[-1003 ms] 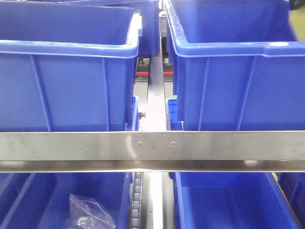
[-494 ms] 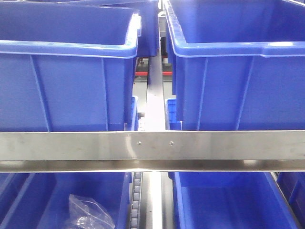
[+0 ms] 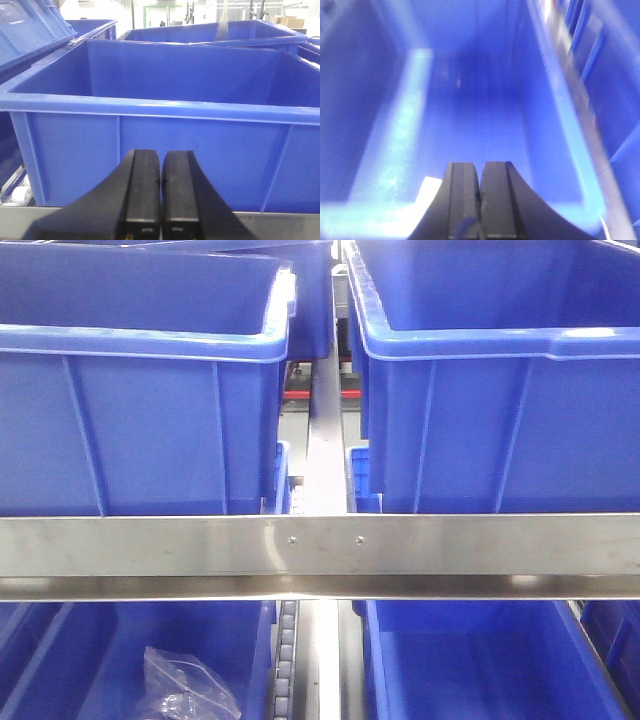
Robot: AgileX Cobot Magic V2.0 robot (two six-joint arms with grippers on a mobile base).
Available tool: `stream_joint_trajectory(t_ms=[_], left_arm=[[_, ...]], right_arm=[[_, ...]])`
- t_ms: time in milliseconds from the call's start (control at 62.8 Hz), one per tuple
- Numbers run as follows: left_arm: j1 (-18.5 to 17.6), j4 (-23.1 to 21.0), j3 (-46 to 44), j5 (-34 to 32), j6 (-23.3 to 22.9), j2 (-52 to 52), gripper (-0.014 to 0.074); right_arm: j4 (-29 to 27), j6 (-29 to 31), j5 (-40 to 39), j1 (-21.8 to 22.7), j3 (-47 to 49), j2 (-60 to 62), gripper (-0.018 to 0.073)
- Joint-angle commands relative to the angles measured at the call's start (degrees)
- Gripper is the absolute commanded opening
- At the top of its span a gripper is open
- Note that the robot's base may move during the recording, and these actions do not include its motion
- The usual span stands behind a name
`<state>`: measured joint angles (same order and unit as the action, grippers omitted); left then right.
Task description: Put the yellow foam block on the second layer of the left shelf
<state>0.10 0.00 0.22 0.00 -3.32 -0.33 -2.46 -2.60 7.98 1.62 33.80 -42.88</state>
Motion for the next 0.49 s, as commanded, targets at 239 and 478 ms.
stream_joint_trajectory(t_ms=[239, 478], left_arm=[[-0.1, -0.3, 1.5, -4.6, -0.2, -1.0, 0.0124], [-0.1, -0.3, 1.5, -4.6, -0.2, -1.0, 0.0124]], right_arm=[[0.0, 1.5, -8.0, 0.3, -18.4, 23.5, 0.0055], [0.0, 1.5, -8.0, 0.3, -23.3, 32.8, 0.0055]])
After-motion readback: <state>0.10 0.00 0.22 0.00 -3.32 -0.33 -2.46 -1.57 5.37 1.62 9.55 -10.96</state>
